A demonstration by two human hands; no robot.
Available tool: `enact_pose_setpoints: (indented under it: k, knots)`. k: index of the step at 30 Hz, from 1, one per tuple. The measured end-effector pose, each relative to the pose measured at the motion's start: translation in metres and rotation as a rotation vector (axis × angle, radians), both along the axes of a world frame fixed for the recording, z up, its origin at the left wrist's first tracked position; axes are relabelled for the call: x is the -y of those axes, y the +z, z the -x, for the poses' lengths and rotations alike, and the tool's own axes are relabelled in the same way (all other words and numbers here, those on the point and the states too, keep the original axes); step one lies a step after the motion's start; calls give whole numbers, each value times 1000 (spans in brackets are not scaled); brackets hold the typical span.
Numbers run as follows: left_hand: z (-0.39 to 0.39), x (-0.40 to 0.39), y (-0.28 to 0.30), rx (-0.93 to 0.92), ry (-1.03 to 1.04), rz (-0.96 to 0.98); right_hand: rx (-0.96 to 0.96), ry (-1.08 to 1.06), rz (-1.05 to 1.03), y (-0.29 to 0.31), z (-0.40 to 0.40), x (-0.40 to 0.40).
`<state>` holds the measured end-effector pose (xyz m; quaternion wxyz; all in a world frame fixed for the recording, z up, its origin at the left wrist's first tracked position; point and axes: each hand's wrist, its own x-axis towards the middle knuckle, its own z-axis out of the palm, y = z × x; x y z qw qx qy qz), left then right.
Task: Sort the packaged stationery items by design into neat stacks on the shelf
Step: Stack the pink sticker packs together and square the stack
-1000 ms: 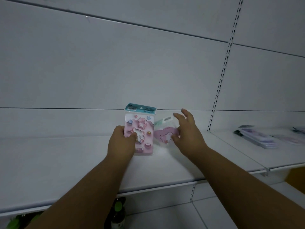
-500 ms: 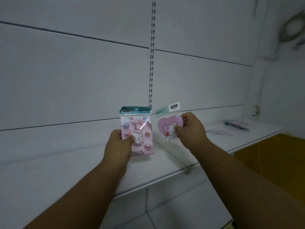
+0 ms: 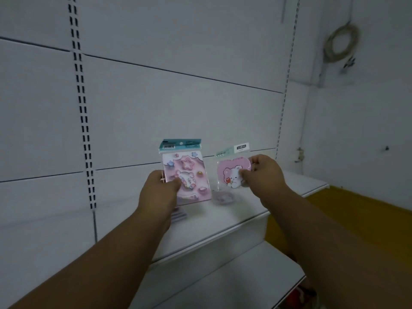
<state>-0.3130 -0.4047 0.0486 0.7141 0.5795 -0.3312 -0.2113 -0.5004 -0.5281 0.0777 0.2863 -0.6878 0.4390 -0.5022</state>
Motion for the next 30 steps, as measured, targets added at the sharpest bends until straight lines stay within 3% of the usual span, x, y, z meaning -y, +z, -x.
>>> enact_pose_setpoints:
  k: [9, 16, 21, 26, 30]
  knots:
    - [-1, 85, 3, -47, 76, -8, -152, 72, -252, -20, -34, 99]
    - [11, 121, -4, -83, 172, 13, -243, 288, -508, -44, -46, 149]
    - [34, 138, -13, -163, 225, 22, -603, 256, -178, -59, -48, 176]
    - [49, 150, -20, -166, 261, -5, -692, 341, -34, -67, -48, 189]
    - [58, 160, -19, -140, 251, -29, -778, 410, -42, -58, -44, 194]
